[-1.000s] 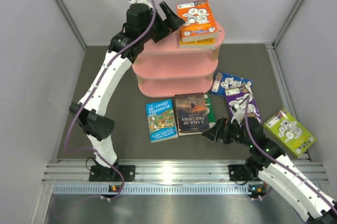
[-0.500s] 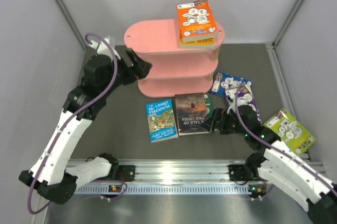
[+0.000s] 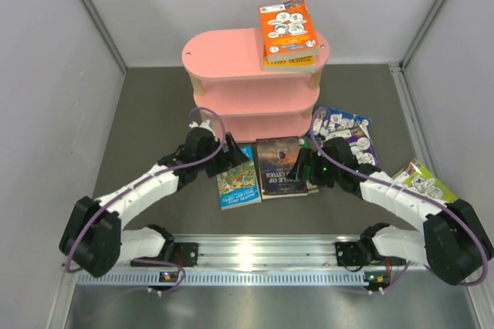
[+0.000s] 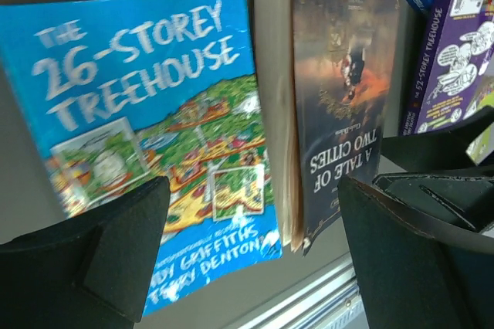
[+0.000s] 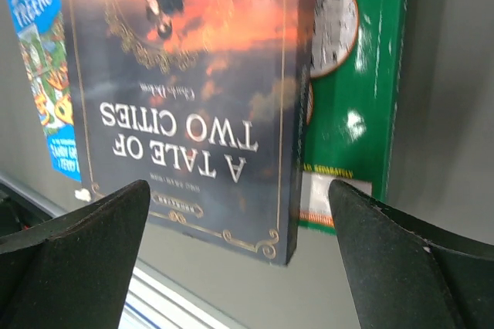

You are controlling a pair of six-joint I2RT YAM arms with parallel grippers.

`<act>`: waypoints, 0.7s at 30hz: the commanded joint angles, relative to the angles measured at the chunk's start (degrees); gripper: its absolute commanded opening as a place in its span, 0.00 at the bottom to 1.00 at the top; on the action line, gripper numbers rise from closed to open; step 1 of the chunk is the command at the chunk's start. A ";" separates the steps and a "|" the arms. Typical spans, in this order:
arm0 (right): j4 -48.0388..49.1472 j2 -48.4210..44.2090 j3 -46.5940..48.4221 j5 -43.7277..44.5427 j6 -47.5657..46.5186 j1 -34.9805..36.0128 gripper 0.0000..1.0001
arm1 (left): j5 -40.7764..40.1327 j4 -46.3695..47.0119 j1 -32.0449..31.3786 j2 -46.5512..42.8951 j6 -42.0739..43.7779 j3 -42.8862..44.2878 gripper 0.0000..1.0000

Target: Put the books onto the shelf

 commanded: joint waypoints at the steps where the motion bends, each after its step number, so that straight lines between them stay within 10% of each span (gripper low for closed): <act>1: 4.99 2.49 -0.20 0.18 -1.28 -1.26 1.00 | 2.78 15.00 -2.14 6.06 -2.51 1.46 0.94; 21: 24.15 18.13 -8.11 -8.34 3.28 -1.44 1.00 | 5.41 34.94 -9.97 35.43 -11.03 3.58 0.84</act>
